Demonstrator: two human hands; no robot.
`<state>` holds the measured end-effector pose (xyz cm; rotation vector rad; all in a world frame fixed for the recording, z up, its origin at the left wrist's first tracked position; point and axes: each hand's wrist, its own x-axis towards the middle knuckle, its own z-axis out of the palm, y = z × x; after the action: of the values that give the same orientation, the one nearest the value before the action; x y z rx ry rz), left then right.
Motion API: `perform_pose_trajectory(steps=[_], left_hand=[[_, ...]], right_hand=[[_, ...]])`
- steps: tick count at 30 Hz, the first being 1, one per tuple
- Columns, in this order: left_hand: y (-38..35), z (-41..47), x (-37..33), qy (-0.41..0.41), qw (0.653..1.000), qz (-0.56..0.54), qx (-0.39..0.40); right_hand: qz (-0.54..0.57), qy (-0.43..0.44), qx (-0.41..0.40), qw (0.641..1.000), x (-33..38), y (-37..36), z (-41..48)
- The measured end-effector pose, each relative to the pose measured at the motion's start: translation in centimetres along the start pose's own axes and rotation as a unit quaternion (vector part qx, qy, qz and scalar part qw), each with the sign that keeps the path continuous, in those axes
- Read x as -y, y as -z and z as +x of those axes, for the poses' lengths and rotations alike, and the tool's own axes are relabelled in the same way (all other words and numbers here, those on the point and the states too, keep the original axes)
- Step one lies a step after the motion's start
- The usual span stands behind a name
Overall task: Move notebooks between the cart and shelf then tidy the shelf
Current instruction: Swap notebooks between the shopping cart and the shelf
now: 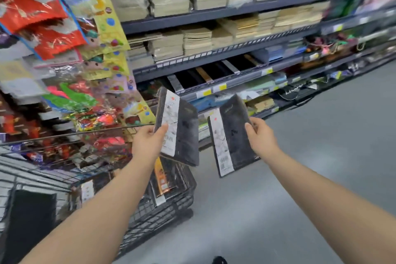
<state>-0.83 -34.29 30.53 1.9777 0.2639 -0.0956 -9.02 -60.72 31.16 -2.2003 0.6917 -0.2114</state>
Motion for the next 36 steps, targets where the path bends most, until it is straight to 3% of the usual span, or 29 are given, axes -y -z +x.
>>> perform_pose_trajectory(steps=[8,17,24,30,36], left_hand=[[-6.5,2.8,-1.4,0.060,0.998,0.018,-0.005],[-12.4,11.9,-1.9,0.098,0.989,0.111,0.016],[-14.3,16.8,-2.1,0.128,0.980,0.143,0.048],[-16.2,18.7,0.1,0.225,0.972,0.063,0.010],[-20.0,19.0,2.6,0.255,0.965,-0.037,-0.058]], right_hand=[[0.049,-0.053,-0.008,0.997,-4.3,2.4,8.4],[0.063,-0.029,0.050,0.996,-2.4,-0.9,21.8],[0.113,-0.083,0.083,0.987,-0.1,-5.3,29.9],[0.191,-0.132,0.118,0.965,0.7,-10.6,35.2],[0.239,-0.152,0.195,0.939,0.1,-17.4,39.5]])
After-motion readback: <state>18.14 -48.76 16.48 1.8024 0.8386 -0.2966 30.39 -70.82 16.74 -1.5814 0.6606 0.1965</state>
